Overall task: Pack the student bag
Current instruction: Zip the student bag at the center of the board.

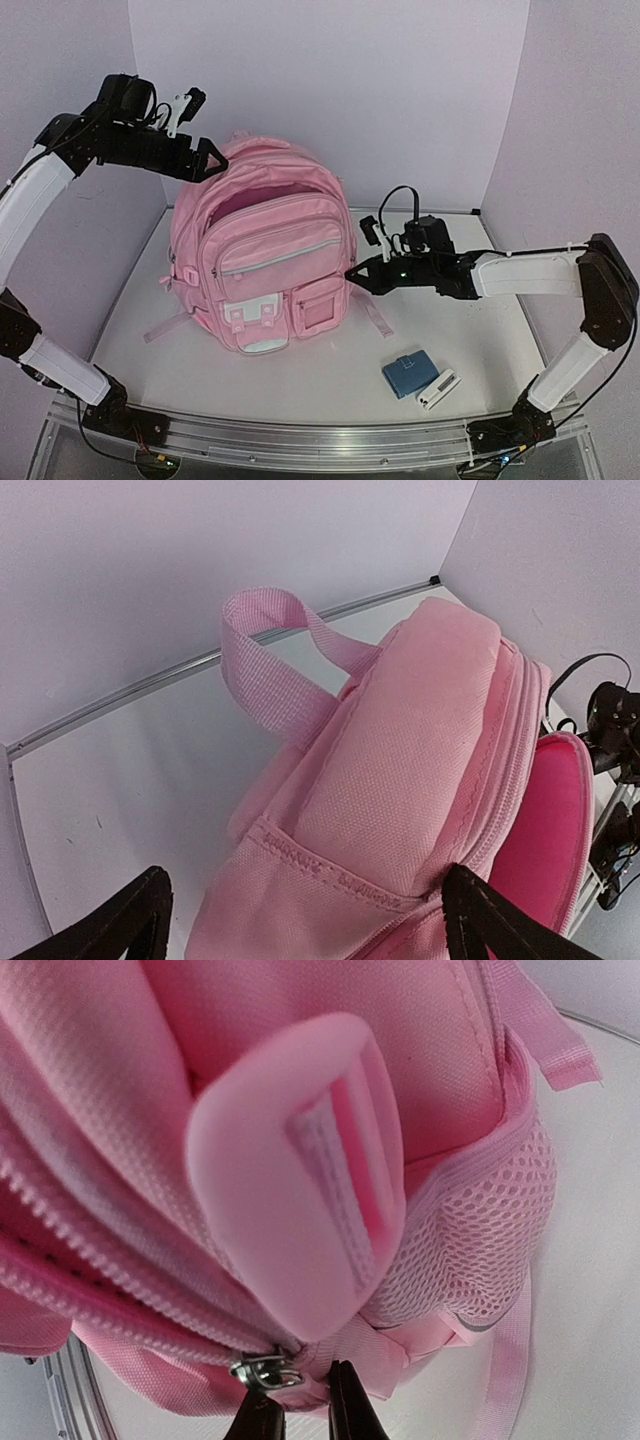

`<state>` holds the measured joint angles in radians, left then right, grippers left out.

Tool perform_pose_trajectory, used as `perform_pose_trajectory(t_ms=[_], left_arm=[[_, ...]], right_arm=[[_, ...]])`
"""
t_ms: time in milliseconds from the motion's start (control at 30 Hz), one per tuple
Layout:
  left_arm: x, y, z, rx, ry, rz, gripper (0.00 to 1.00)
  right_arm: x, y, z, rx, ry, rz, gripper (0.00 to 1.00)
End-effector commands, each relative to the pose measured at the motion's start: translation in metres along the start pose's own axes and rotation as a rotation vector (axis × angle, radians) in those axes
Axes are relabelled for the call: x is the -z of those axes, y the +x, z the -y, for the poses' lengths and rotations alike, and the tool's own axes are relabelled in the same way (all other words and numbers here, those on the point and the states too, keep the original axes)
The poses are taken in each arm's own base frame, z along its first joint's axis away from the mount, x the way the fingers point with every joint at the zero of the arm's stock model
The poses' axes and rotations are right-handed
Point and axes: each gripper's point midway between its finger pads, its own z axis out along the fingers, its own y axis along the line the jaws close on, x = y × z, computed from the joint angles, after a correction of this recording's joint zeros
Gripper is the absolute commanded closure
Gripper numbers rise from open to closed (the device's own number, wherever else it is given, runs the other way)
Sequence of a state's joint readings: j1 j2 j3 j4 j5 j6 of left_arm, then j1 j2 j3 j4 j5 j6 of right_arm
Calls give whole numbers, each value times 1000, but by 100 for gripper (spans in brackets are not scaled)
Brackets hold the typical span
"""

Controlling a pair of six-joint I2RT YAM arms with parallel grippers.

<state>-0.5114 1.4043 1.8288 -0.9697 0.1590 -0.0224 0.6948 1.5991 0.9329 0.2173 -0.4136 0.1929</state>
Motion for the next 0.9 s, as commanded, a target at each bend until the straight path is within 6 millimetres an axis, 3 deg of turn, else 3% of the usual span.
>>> perform_pose_trajectory(t_ms=[0,233,533,733,867], left_arm=[[6,8,-5,-12,-28,-6,14],[1,12,1,-14,14,-8,22],[-9,23,6,-8,59,-35,48],[-9,24,6,-10,59,-18,63],[-9,24,6,-30,54,-17,76]], right_arm=[[33,-50,9,68,153,142,100],[43,-69,17,141,244,131,100],[77,-107,-6,174,215,239,100],[78,-107,-9,184,207,246,100],[90,-117,-17,226,207,286,100]])
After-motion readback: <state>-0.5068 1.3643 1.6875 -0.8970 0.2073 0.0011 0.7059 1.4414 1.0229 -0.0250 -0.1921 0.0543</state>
